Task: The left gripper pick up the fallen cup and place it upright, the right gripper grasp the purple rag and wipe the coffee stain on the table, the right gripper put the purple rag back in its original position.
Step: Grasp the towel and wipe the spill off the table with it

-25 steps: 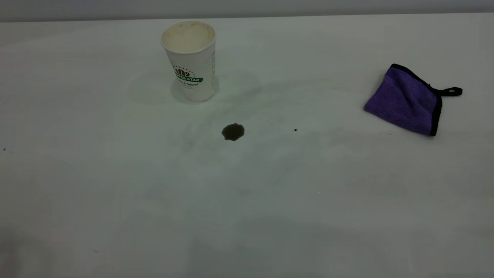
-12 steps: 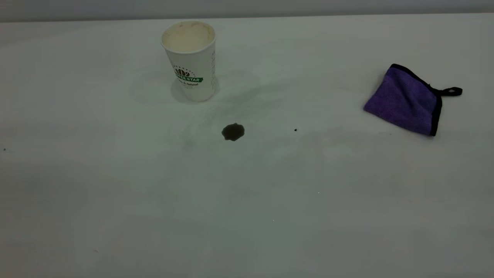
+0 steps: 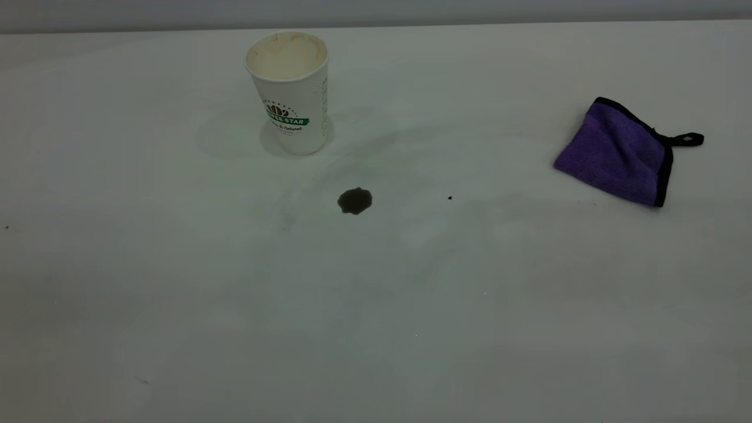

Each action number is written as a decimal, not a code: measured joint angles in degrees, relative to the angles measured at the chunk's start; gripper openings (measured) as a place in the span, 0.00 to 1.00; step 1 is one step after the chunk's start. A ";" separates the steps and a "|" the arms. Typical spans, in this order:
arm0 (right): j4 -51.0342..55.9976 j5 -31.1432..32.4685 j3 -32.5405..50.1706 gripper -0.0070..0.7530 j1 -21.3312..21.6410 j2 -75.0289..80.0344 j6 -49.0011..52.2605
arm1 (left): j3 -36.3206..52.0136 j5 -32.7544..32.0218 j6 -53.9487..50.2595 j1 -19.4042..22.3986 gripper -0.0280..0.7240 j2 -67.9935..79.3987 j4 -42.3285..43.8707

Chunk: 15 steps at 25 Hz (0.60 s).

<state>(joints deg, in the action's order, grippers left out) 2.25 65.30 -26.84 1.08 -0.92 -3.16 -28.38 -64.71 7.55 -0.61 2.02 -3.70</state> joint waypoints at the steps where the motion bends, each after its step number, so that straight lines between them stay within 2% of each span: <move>1: 0.00 0.00 0.00 0.78 0.00 0.00 0.00 | 0.00 0.00 0.00 0.00 0.77 -0.52 0.00; 15: 0.00 0.00 0.00 0.78 0.00 0.00 0.00 | 0.00 0.00 -1.09 0.00 0.77 -3.09 0.00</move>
<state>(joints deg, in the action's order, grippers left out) 2.25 65.30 -26.84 1.08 -0.92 -3.16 -28.38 -64.71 6.46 -0.61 -1.07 -3.70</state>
